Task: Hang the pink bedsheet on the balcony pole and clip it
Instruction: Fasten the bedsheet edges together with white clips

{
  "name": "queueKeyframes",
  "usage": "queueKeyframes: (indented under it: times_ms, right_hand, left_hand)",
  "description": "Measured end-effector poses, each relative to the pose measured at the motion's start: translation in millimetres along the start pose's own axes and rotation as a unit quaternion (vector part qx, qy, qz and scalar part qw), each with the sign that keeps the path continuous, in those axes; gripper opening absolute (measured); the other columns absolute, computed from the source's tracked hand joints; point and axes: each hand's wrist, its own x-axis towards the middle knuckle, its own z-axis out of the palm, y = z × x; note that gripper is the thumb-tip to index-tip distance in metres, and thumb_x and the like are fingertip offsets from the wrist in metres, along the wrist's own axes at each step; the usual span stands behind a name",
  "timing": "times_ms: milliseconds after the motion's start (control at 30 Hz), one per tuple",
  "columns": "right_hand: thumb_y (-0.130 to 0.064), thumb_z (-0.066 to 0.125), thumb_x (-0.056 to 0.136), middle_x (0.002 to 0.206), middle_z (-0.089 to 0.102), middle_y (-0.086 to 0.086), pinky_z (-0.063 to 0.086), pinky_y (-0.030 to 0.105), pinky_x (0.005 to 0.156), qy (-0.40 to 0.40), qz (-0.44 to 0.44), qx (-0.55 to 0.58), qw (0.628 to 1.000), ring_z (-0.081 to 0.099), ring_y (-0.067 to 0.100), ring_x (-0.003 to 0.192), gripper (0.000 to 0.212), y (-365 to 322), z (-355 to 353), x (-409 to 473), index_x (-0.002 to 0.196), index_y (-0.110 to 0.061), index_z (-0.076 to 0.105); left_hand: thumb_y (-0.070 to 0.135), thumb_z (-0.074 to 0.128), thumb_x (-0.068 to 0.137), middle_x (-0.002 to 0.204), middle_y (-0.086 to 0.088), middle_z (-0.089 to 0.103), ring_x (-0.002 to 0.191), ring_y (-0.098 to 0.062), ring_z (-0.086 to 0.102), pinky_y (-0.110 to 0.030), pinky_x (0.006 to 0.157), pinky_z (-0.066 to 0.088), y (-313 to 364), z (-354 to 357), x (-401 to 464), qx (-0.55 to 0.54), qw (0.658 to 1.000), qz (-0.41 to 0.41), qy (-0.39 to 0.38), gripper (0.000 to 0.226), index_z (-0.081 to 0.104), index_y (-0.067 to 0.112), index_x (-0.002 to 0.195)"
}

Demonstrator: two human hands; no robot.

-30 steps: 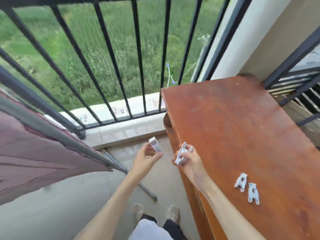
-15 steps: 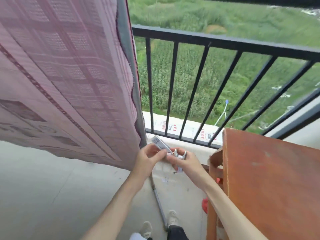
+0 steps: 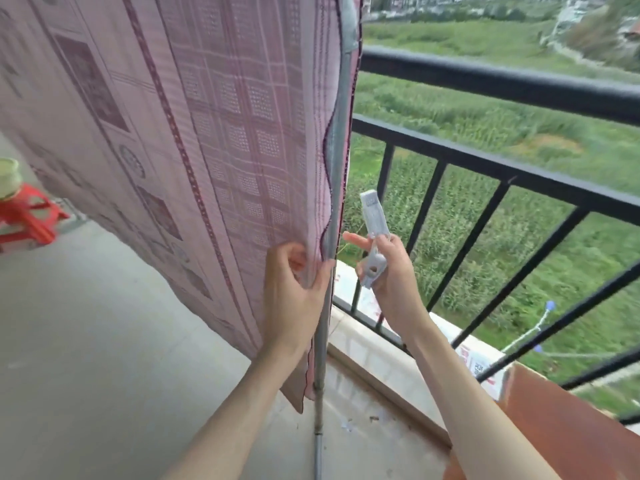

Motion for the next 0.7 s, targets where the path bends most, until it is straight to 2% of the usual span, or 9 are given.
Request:
queueKeyframes:
  times_ms: [100, 167, 233, 333, 433, 500, 600, 700]
  right_hand:
    - [-0.034, 0.048, 0.081, 0.087, 0.074, -0.004, 0.04, 0.026, 0.054, -0.02, -0.01, 0.024, 0.999, 0.049, 0.011, 0.048, 0.022, -12, 16, 15, 0.088, -0.014, 0.041]
    - [-0.035, 0.048, 0.079, 0.077, 0.072, -0.004, 0.041, 0.027, 0.054, -0.019, -0.008, -0.009, 1.0, 0.049, 0.011, 0.049, 0.021, -14, 20, 16, 0.088, -0.016, 0.044]
    - [-0.035, 0.047, 0.078, 0.078, 0.071, -0.001, 0.04, 0.027, 0.055, -0.027, -0.005, -0.032, 0.999, 0.049, 0.013, 0.051, 0.021, -14, 20, 14, 0.089, -0.017, 0.045]
    - [-0.036, 0.046, 0.077, 0.085, 0.071, 0.001, 0.04, 0.024, 0.054, -0.038, -0.007, -0.045, 0.998, 0.047, 0.012, 0.049, 0.024, -17, 17, 10, 0.092, -0.017, 0.046]
    - [-0.036, 0.046, 0.078, 0.092, 0.072, 0.007, 0.038, 0.028, 0.058, -0.044, -0.011, -0.054, 0.998, 0.048, 0.013, 0.051, 0.022, -18, 12, 6, 0.089, -0.018, 0.046]
    - [-0.037, 0.047, 0.078, 0.094, 0.071, 0.011, 0.036, 0.031, 0.06, -0.051, -0.012, -0.058, 0.997, 0.05, 0.013, 0.054, 0.02, -20, 9, 3, 0.086, -0.018, 0.044]
    - [-0.037, 0.049, 0.078, 0.086, 0.067, 0.017, 0.034, 0.032, 0.059, -0.065, -0.015, -0.049, 0.997, 0.059, 0.004, 0.057, 0.024, -22, 6, 0, 0.086, -0.015, 0.043]
    - [-0.043, 0.055, 0.071, 0.087, 0.067, 0.021, 0.033, 0.034, 0.059, -0.079, -0.016, -0.04, 0.996, 0.062, 0.006, 0.061, 0.032, -22, 4, -2, 0.082, -0.016, 0.041]
  left_hand:
    - [0.024, 0.072, 0.078, 0.09, 0.002, 0.056, 0.081, -0.01, 0.056, -0.017, 0.072, 0.047, 8, 9, 7, 0.006, 0.999, 0.028, 0.015, 0.029, 0.052, 0.015, 0.097]
    - [0.019, 0.072, 0.077, 0.089, 0.001, 0.058, 0.078, -0.008, 0.057, -0.01, 0.07, 0.045, 8, 9, 8, 0.007, 0.999, 0.042, 0.034, 0.025, 0.054, 0.012, 0.093]
    - [0.014, 0.073, 0.077, 0.084, 0.002, 0.059, 0.075, 0.002, 0.056, -0.002, 0.068, 0.04, 7, 7, 5, 0.011, 0.997, 0.056, 0.056, 0.02, 0.056, 0.014, 0.089]
    - [0.01, 0.068, 0.08, 0.081, 0.007, 0.06, 0.073, 0.011, 0.055, 0.0, 0.066, 0.038, 4, 8, -1, 0.019, 0.996, 0.062, 0.064, 0.013, 0.058, 0.017, 0.086]
    - [0.004, 0.066, 0.081, 0.083, 0.008, 0.061, 0.076, 0.016, 0.054, 0.002, 0.067, 0.038, 3, 11, -7, 0.035, 0.993, 0.079, 0.079, 0.01, 0.065, 0.008, 0.089]
    - [0.002, 0.066, 0.08, 0.084, 0.007, 0.061, 0.076, 0.011, 0.055, 0.002, 0.068, 0.039, 4, 14, -9, 0.045, 0.992, 0.082, 0.084, 0.012, 0.066, 0.006, 0.091]
    - [0.002, 0.066, 0.08, 0.083, 0.002, 0.065, 0.079, 0.002, 0.054, 0.004, 0.068, 0.038, 9, 17, -10, 0.057, 0.99, 0.088, 0.094, 0.01, 0.067, 0.004, 0.089]
    - [0.005, 0.064, 0.079, 0.082, -0.005, 0.069, 0.077, -0.006, 0.056, 0.003, 0.069, 0.035, 13, 21, -11, 0.077, 0.986, 0.107, 0.1, 0.008, 0.067, 0.004, 0.086]
